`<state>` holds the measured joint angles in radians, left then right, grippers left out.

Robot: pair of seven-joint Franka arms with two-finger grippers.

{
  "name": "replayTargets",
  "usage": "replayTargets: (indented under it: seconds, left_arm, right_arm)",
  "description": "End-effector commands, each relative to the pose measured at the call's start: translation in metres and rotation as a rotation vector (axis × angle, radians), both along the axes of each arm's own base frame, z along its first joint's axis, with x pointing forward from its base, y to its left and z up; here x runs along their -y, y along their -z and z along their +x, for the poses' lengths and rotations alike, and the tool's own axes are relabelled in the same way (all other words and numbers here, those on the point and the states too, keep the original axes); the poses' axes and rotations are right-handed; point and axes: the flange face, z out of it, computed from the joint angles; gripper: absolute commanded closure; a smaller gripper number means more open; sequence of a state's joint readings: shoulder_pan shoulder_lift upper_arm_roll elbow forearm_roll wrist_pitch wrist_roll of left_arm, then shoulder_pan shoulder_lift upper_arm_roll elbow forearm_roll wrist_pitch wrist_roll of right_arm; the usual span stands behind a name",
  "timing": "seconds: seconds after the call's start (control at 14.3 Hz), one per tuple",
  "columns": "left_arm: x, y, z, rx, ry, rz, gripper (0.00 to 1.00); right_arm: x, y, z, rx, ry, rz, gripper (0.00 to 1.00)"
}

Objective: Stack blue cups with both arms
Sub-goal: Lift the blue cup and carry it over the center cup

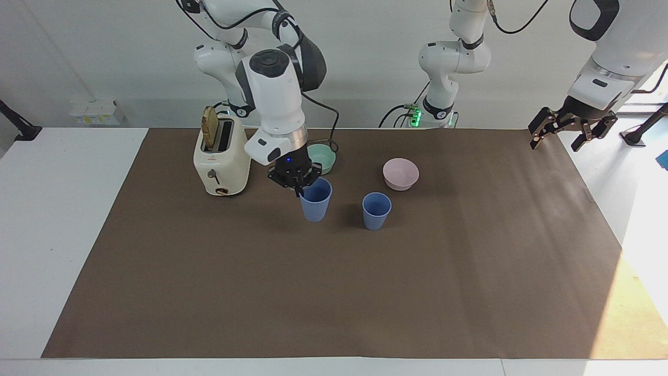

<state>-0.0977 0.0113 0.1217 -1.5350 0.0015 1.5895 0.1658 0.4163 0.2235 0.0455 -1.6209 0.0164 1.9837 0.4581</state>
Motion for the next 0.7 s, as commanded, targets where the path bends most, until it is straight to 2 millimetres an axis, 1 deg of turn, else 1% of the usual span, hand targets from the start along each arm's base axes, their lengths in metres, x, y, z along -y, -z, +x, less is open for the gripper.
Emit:
replayTargets:
  seconds: [0.0,0.07,0.14,0.28,0.42,0.49,0.63]
  left_arm:
    - [-0.001,-0.004,-0.004,-0.009,0.012,-0.004,0.00]
    - [-0.001,-0.004,-0.004,-0.009,0.012,-0.004,0.00]
    - [-0.001,-0.004,-0.004,-0.009,0.012,-0.004,0.00]
    - [0.000,-0.004,-0.004,-0.011,0.013,-0.004,0.00]
    - [0.000,-0.005,-0.006,-0.008,0.013,-0.004,0.00]
    - [0.000,-0.005,-0.006,-0.009,0.013,-0.004,0.00]
    - [0.000,-0.005,-0.006,-0.009,0.013,-0.004,0.00]
  right_arm:
    - [-0.032,-0.016,-0.007,0.021,0.016,0.023,1.00]
    - [-0.045,-0.022,-0.010,0.034,0.013,0.035,1.00]
    - [-0.056,-0.029,-0.009,0.044,0.024,0.050,1.00]
    - [-0.067,-0.035,-0.005,0.051,0.045,0.065,1.00]
    - [-0.097,-0.026,-0.008,0.045,0.054,0.074,1.00]
    - [-0.104,-0.020,-0.008,0.040,0.068,0.077,1.00]
    - [-0.119,-0.011,-0.015,0.029,0.061,0.073,1.00]
